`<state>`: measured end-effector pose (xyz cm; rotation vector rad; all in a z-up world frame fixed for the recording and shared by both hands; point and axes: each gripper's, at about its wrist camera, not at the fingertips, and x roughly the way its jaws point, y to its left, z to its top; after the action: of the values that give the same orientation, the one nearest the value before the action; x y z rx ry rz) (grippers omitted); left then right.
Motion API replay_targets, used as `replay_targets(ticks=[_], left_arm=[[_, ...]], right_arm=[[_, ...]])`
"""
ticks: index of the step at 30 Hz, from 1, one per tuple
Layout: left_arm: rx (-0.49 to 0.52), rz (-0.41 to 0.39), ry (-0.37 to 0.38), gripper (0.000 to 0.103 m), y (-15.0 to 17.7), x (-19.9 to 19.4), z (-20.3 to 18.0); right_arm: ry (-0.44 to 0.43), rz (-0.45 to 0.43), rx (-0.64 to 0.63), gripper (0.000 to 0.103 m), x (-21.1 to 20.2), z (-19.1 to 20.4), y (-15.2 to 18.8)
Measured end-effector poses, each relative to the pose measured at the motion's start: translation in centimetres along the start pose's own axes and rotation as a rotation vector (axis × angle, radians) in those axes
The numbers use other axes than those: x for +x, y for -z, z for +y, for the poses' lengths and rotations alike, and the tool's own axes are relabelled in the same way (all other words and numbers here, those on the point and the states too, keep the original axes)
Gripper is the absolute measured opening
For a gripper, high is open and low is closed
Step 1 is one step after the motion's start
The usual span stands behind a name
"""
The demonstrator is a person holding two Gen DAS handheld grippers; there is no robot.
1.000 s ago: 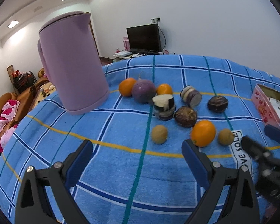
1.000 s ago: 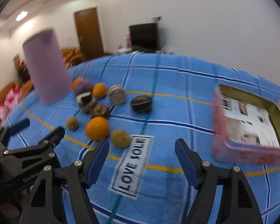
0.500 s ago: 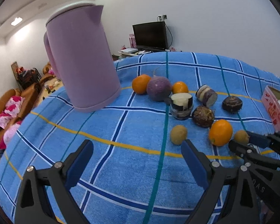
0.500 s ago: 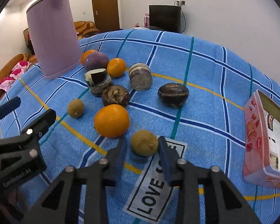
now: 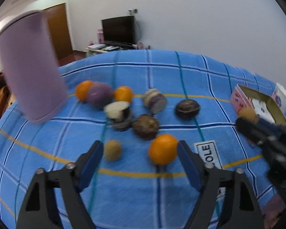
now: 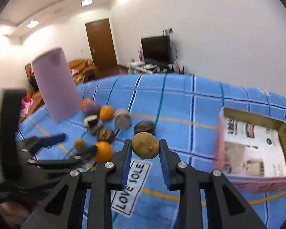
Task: Organize fruits
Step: 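Grasp the small brown round fruit with the right tool while the left tool grasps an orange, then carry both fruits to the pink tin and open both tools to drop them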
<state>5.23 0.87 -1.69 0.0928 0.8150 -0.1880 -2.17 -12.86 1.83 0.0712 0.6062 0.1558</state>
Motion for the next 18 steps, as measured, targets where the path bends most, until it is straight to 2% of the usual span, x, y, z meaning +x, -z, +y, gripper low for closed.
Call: replay_targets(ticks=[2, 4, 7, 9, 11, 13, 18], left_arm=[[0.003, 0.022, 0.033, 0.072, -0.3, 0.9, -0.7], [0.003, 0.040, 0.063, 0.064, -0.5, 1.4, -1.4], [0.063, 0.031, 0.040, 0.060, -0.3, 1.6, -3.0], [0.097, 0.067, 0.031, 0.053, 0.0, 2.7, -3.8], [0.055, 0.066, 0.071, 0.047, -0.4, 2.7, -3.1], [0.034, 0.084, 0.079, 0.039, -0.7, 3.1, -2.8], [0.009, 0.070, 0.107, 0.037, -1.0, 2.4, -2.1]], right_arm=[[-0.002, -0.013, 0.013, 0.031, -0.4, -0.5, -0.2], [0.004, -0.012, 0.021, 0.031, -0.7, -1.1, -0.3], [0.025, 0.000, 0.019, 0.031, -0.4, -1.5, -0.3], [0.031, 0.000, 0.010, 0.031, -0.5, -1.4, -0.3], [0.036, -0.006, 0.003, 0.031, -0.7, -1.3, -0.3], [0.037, -0.008, 0.001, 0.031, -0.8, -1.2, -0.2], [0.073, -0.012, -0.010, 0.031, -0.7, -1.0, 0.0]])
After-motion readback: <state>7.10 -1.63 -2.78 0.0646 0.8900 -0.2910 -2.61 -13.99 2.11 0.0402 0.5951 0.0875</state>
